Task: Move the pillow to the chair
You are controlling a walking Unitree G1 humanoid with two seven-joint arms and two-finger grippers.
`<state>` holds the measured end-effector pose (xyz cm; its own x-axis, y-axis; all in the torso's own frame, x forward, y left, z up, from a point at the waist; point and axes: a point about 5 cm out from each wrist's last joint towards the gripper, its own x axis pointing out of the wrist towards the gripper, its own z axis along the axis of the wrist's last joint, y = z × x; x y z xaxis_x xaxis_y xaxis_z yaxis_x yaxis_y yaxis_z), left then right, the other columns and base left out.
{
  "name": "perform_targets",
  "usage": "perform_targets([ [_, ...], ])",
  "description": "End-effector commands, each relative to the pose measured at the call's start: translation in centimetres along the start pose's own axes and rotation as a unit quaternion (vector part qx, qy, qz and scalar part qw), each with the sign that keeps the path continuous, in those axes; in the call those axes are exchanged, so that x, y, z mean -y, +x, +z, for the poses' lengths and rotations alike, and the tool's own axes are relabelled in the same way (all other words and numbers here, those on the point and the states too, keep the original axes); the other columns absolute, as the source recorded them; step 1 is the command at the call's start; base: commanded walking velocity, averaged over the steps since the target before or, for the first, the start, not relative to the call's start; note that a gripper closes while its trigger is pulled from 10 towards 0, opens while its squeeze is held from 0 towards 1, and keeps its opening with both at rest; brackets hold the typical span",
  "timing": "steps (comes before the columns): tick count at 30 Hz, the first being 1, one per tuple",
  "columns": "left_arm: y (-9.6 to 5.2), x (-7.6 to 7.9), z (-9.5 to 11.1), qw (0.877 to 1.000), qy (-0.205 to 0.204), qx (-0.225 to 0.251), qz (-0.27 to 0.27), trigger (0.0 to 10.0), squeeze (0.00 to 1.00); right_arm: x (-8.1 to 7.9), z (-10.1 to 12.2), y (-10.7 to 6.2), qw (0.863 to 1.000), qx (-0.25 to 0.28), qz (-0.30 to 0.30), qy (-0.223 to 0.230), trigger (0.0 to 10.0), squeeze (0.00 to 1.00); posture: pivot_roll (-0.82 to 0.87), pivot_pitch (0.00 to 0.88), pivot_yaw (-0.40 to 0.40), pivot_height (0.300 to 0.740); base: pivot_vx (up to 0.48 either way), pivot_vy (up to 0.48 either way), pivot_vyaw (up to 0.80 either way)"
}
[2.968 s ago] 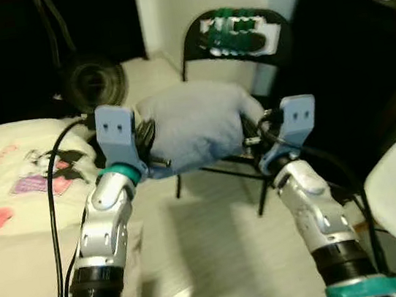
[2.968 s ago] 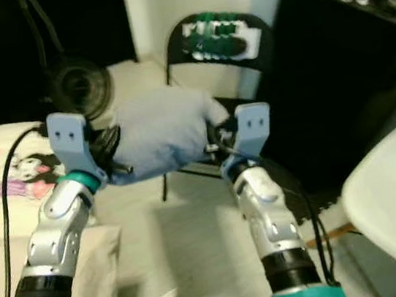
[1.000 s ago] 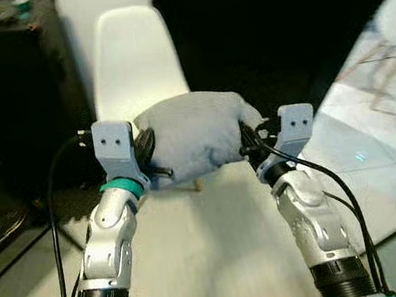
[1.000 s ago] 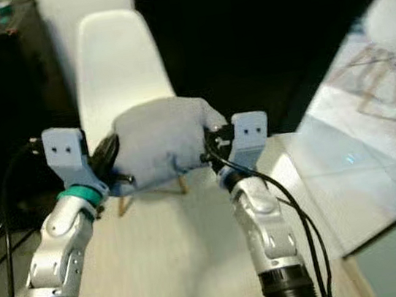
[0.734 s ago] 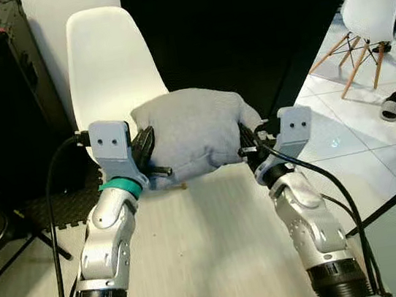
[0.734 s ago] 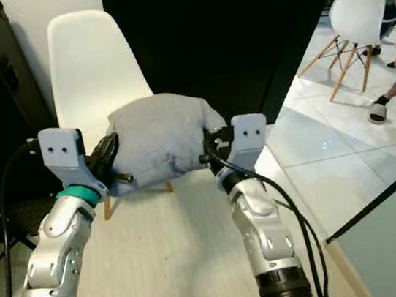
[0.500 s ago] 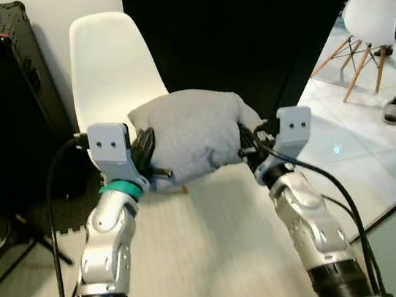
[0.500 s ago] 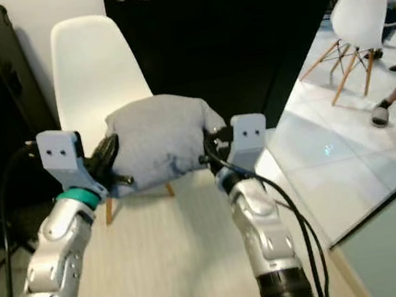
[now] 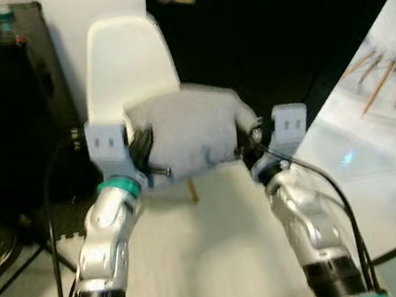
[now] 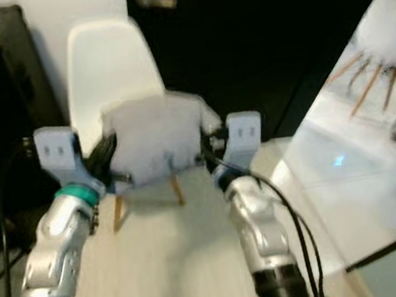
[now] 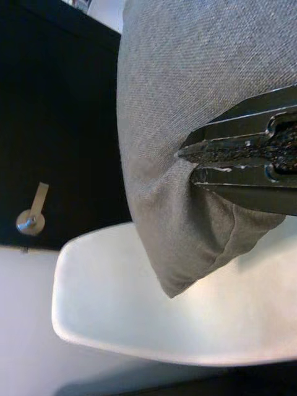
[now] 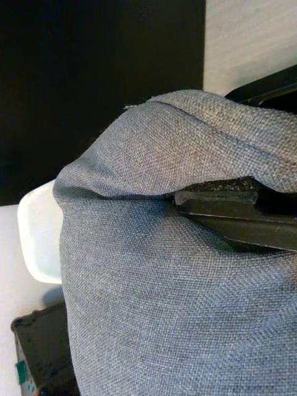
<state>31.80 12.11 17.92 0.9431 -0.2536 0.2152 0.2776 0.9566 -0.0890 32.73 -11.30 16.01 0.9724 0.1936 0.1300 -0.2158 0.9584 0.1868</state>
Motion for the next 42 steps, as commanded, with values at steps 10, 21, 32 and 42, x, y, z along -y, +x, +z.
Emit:
perform_targets([
  [10,0.37,1.84,0.78,0.999,-0.007,0.023,-0.042,10.0,0.00,0.26,0.61,0.05,1.000,0.014,0.001,-0.009,10.0,0.00,0.06,0.014,-0.038,0.740,0.378,0.000,0.00],
  [21,0.49,1.96,0.62,0.999,-0.004,0.019,-0.045,10.0,0.00,0.46,0.45,-0.06,1.000,0.007,-0.001,-0.015,10.0,0.00,0.05,0.018,-0.033,0.740,0.373,0.000,0.00],
  [32,0.51,2.04,0.57,0.999,-0.004,0.017,-0.049,10.0,0.00,0.45,0.36,-0.08,1.000,0.005,-0.003,-0.016,10.0,0.00,0.05,0.016,-0.026,0.740,0.372,0.000,0.00],
  [42,0.63,2.23,0.53,0.998,-0.006,0.017,-0.053,10.0,0.00,0.45,0.08,-0.22,1.000,-0.007,0.004,-0.027,10.0,0.00,0.04,0.017,-0.023,0.740,0.368,0.000,0.00],
])
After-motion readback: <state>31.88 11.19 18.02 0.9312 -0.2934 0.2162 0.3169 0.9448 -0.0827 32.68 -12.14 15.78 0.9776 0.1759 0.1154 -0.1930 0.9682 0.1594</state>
